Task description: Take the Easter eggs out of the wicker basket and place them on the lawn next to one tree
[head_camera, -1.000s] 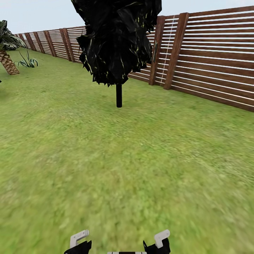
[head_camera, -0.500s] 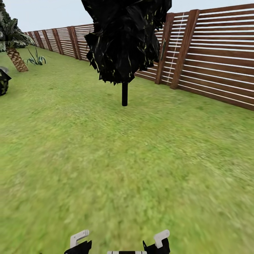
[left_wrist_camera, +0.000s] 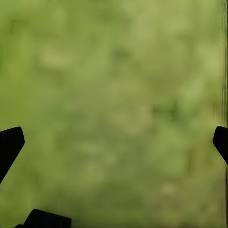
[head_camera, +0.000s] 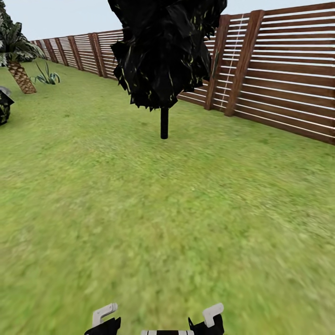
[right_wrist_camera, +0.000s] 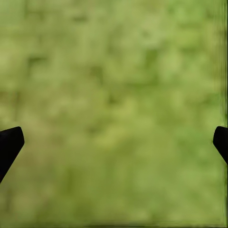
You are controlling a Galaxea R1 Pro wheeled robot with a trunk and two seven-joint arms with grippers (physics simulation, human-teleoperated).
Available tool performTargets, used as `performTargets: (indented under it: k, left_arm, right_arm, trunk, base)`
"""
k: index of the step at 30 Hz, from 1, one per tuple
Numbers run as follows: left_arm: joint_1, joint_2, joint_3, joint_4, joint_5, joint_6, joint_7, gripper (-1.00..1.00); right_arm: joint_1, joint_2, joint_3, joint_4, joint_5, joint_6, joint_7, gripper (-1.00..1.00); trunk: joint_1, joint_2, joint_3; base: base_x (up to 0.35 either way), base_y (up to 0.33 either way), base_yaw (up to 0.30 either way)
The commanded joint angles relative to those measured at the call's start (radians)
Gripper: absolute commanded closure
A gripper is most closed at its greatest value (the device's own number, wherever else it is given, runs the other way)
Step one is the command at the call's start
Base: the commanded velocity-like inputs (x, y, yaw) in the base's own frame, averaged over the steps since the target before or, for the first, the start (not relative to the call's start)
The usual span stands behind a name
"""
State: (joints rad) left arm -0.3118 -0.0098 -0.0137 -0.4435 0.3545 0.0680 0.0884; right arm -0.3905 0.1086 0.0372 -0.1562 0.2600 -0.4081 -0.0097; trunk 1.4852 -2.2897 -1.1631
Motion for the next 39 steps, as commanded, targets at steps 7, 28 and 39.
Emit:
performTargets:
  k: [7, 28, 39]
  left_arm:
    - [0.0, -0.001, -0.002, -0.003, 0.006, 0.005, 0.005, -1.0]
    - [0.0, -0.007, 0.0, 0.046, 0.007, -0.004, 0.005, -1.0]
    - [0.0, -0.007, 0.0, 0.051, 0.008, -0.013, 0.005, -1.0]
  right_arm:
    - [-0.001, -0.001, 0.001, 0.001, -0.002, -0.003, -0.001, -1.0]
    - [-0.001, -0.011, -0.007, 0.013, -0.007, -0.003, 0.0, -1.0]
    - [-0.001, -0.012, -0.008, 0.016, -0.007, -0.003, 0.001, -1.0]
  trunk:
    - [0.0, 0.0, -0.001]
    - [0.0, 0.0, -0.001]
    - [0.0, 0.0, 0.0]
  base:
    - [0.0, 0.0, -0.285]
    - [0.0, 0.0, -0.294]
    - [0.0, 0.0, -0.294]
